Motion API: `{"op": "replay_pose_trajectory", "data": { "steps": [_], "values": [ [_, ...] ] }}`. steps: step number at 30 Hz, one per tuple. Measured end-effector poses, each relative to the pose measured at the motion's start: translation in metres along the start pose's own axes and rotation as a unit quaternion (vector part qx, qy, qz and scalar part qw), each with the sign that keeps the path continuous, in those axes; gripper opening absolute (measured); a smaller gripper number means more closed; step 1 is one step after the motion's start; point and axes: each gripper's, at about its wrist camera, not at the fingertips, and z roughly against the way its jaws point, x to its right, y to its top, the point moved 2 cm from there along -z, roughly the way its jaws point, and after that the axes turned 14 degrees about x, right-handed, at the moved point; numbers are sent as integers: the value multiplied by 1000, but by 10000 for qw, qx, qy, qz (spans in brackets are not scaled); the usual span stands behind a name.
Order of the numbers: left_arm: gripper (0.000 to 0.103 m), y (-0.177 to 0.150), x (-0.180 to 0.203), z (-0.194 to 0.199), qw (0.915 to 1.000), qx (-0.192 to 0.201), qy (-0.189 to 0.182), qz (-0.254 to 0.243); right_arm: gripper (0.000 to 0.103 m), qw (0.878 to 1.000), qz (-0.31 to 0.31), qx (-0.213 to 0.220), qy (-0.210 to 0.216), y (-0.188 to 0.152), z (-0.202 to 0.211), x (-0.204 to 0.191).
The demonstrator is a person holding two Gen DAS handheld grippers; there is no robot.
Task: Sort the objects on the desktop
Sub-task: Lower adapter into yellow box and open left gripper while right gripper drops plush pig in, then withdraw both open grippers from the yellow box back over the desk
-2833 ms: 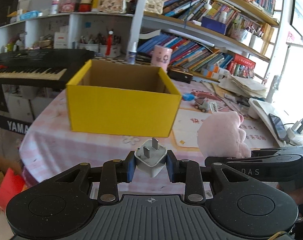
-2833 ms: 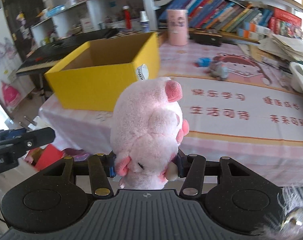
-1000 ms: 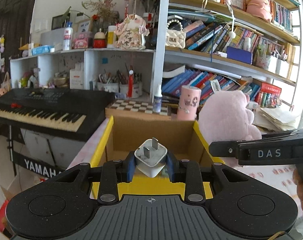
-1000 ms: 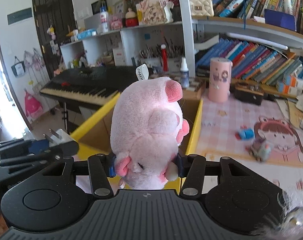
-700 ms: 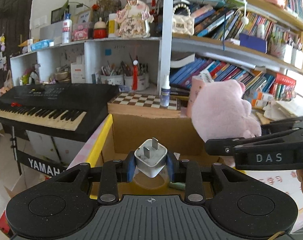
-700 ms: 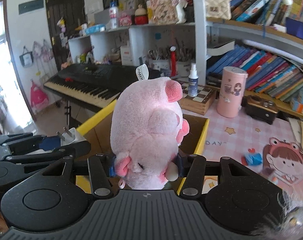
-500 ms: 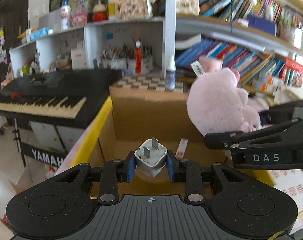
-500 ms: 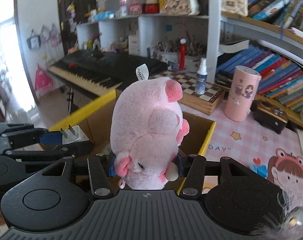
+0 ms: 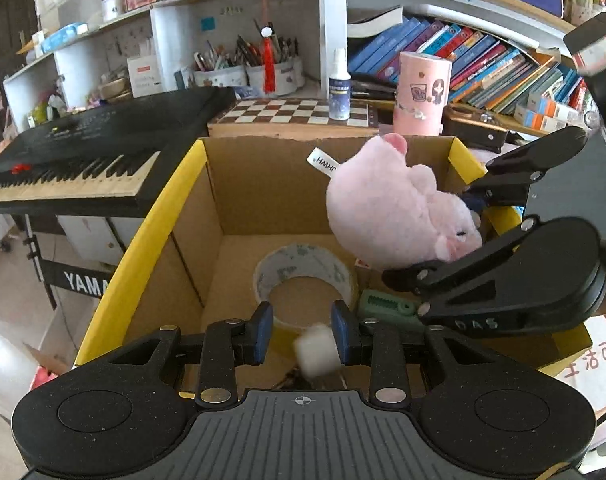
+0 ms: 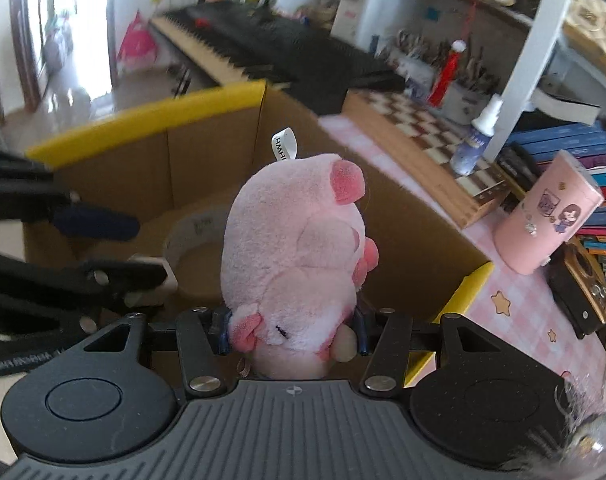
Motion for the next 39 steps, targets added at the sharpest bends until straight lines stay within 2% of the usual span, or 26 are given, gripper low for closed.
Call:
{"op": "replay_pose_trajectory", "data": {
  "steps": [5,8,12,21,23,27,32,35,39],
  "values": [
    [33,-1,2,2,9999,53,103,-19,52,9994,343,-78,-57,-5,-3,-4],
    [39,3,2,15,9992,351,172,118,56,9994,329,-63,-116,-5,-1,-4],
    [42,12,-5,38,9957,789,261,417,68,9995,51,247,-189,-1,13,-3],
    [54,19,-17,82,9910,1193,285,531,68,9915,-774,875,-567,3,69,-7],
    [61,17,-21,92,9897,1259,332,594,68,9876,-904,1046,-746,2,84,-10],
    [68,12,-29,111,9856,1448,521,706,68,9755,-1203,1327,-1275,-5,114,-16],
    [70,0,-39,135,9788,1707,630,936,69,9571,-1675,1438,-1879,-25,147,-25],
    [71,-9,-44,147,9792,1643,595,1029,69,9484,-1853,1441,-2130,-37,162,-34],
    [71,-23,-44,165,9806,1604,565,973,69,9440,-1964,1356,-2280,-52,177,-52]
  ]
}}
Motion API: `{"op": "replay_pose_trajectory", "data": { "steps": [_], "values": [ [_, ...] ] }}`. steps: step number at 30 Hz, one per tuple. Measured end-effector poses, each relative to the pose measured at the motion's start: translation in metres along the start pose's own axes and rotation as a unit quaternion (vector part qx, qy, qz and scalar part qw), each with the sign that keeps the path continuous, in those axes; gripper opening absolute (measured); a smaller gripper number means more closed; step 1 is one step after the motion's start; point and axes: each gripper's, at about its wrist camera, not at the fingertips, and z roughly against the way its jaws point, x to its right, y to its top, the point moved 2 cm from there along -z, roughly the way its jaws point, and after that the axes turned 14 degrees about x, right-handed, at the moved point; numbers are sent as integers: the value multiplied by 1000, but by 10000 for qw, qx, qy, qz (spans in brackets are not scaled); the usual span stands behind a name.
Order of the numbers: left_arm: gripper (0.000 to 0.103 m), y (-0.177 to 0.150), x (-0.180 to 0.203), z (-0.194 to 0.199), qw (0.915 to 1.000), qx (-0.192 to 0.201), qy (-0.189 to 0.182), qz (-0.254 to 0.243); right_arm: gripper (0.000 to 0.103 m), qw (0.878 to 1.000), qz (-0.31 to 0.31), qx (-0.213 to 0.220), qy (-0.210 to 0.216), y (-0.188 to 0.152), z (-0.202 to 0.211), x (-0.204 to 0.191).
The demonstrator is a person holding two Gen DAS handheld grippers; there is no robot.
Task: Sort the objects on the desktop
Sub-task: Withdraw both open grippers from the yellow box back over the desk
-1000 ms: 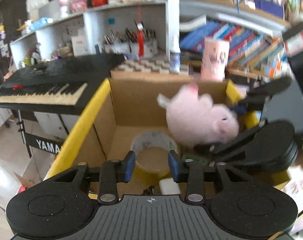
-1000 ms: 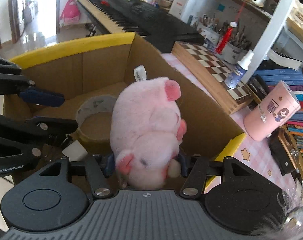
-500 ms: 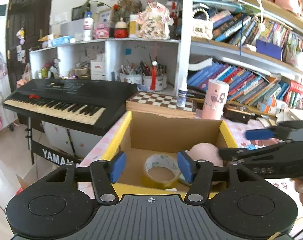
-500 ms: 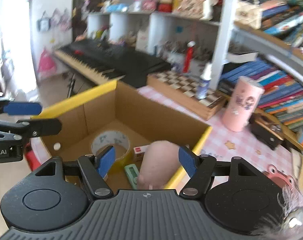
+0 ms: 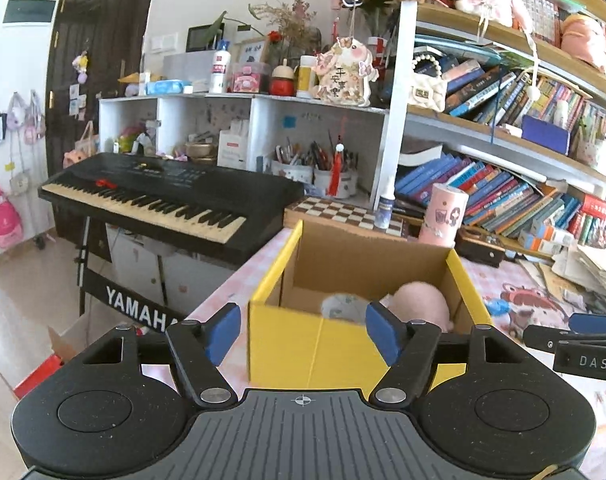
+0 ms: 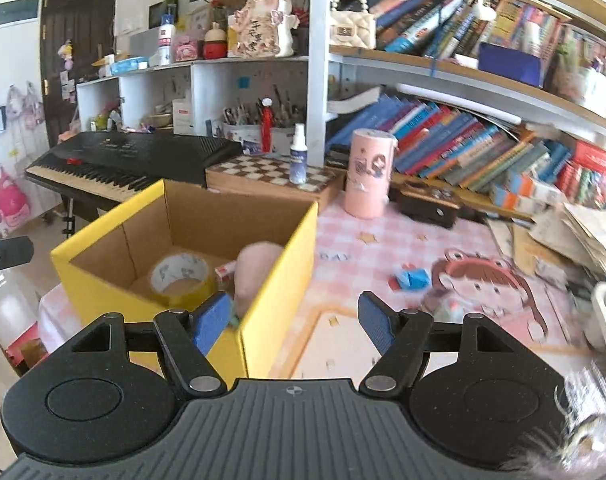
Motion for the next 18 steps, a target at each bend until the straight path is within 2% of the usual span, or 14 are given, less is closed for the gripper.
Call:
{"op": "replay_pose_trajectory", "data": {
  "steps": [10,18],
  "values": [
    [73,-24,-1,46,9992,-256,-255,-160,75,9996,84,-209,-186,-35,59,-28],
    [74,-49,8,65,9952,-714,-566,-363,83,9978,336,-530,-214,-65,89,-49]
  ]
}}
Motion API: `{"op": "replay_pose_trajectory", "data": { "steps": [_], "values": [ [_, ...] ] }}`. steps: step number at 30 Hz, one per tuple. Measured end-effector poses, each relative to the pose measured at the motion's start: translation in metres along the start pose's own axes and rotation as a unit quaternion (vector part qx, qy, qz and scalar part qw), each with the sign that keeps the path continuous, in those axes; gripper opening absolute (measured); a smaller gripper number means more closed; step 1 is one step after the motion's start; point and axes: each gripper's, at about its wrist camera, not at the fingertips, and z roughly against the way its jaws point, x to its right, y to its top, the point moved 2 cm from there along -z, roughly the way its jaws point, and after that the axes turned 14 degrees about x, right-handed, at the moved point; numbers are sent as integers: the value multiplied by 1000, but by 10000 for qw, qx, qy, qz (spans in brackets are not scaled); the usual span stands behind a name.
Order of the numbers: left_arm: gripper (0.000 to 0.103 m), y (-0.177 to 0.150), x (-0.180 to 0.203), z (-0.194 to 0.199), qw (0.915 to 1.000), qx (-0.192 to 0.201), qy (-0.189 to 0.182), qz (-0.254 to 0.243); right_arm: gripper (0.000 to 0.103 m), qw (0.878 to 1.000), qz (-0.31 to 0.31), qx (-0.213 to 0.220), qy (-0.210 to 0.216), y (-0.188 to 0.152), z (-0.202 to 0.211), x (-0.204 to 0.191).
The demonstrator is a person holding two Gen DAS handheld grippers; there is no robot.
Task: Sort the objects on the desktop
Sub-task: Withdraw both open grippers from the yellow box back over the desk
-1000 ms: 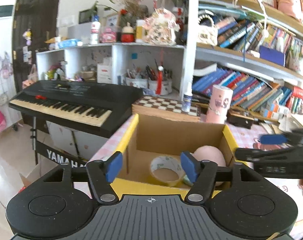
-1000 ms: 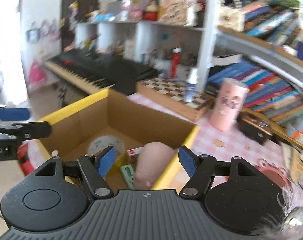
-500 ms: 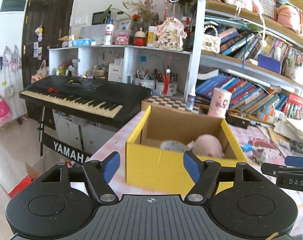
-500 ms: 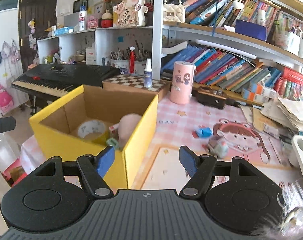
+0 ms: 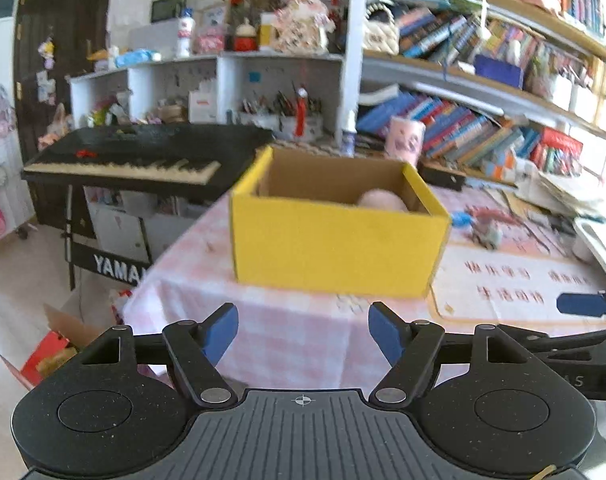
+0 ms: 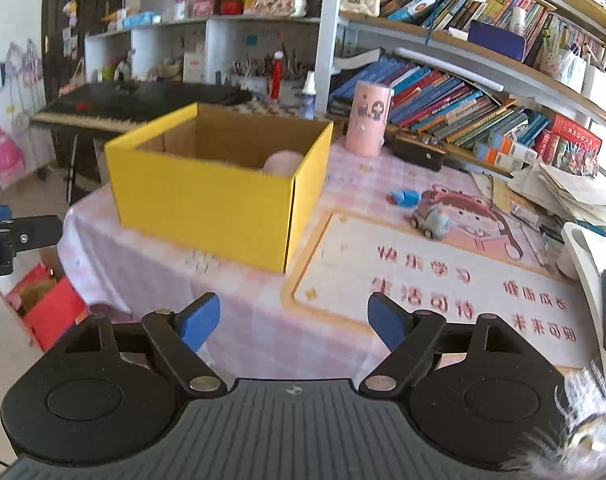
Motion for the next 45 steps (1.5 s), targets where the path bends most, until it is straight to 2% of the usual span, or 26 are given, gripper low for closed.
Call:
{"op": "replay_pose_trajectory", "data": {
  "steps": [8,17,29,41,45],
  "values": [
    [75,-9,23,-3,9971,-254,-638,-318,87,9995,127,-175,-246,-15,17,-5],
    [75,-13,52,-11,9893,-431,-1254,-615,87,9971,-93,-252,-718,-20,28,16],
    [75,-10,80,-36,9850,-588,-1484,-650,87,9934,-269,-350,-1061,-24,26,50],
    [75,-10,135,-72,9760,-747,-1850,-875,87,9883,-489,-492,-1361,-29,10,103],
    [75,-9,155,-87,9745,-831,-1882,-901,87,9880,-534,-555,-1341,-29,-3,123]
  ]
}}
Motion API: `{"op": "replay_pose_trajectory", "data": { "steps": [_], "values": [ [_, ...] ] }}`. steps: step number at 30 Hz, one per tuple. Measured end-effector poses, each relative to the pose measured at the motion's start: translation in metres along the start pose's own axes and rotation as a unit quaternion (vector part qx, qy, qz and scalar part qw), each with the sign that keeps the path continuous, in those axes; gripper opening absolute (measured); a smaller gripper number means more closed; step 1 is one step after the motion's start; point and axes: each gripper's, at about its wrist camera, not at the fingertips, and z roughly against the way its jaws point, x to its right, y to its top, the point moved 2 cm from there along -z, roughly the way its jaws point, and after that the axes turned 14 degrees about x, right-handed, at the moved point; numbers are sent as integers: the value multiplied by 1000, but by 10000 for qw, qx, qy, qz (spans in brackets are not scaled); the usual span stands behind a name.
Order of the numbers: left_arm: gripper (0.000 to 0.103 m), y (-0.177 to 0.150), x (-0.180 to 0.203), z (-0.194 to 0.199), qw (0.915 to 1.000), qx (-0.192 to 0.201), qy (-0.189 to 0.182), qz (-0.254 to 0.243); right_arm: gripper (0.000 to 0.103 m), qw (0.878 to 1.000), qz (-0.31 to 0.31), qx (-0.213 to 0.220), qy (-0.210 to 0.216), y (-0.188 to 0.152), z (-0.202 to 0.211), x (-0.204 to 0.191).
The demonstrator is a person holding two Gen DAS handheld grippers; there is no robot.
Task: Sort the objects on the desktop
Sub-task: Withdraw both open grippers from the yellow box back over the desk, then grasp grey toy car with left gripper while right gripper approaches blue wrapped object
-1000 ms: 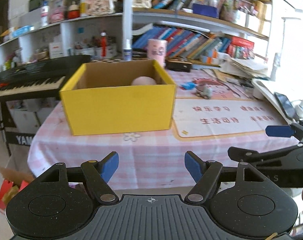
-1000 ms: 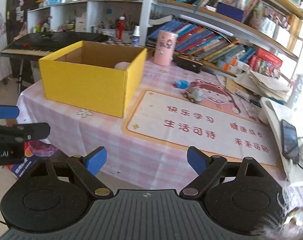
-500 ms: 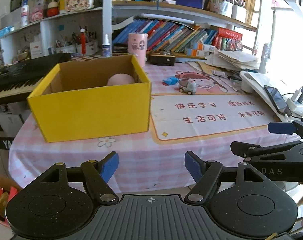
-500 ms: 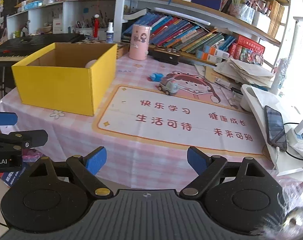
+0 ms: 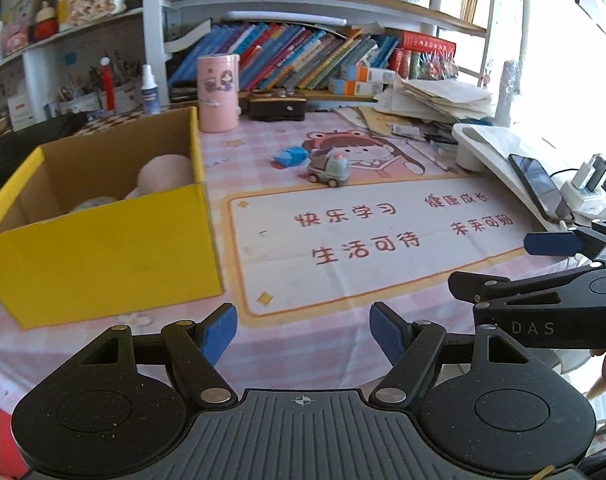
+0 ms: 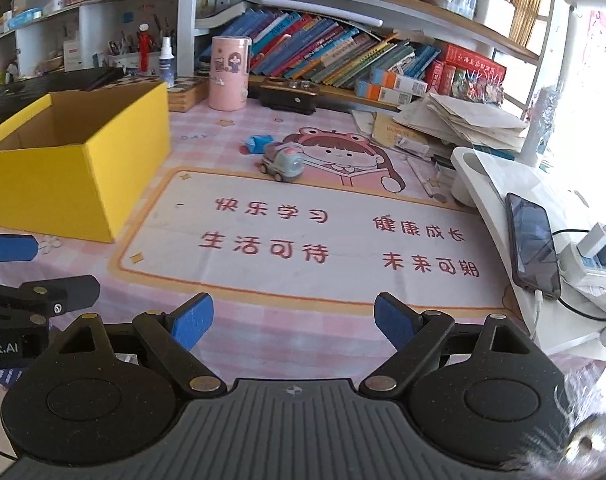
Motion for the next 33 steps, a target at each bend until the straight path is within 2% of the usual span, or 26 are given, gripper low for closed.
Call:
{"op": "replay_pose_trajectory", "data": {
  "steps": [6,12,24,33],
  "values": [
    [75,12,17,-33,9999,-74,48,83,85,9999,21,-8,163,11,-27,26],
    [75,27,37,-73,9997,-155,130,139,85,9993,-245,136,237,26,-60,61],
    [75,61,56,-176,9976,149,543,396,84,9963,-489,327,619,62,-128,117],
    [75,68,63,-245,9973,132,724,-53,84,9958,-470,368,692,86,-173,151]
  ]
}}
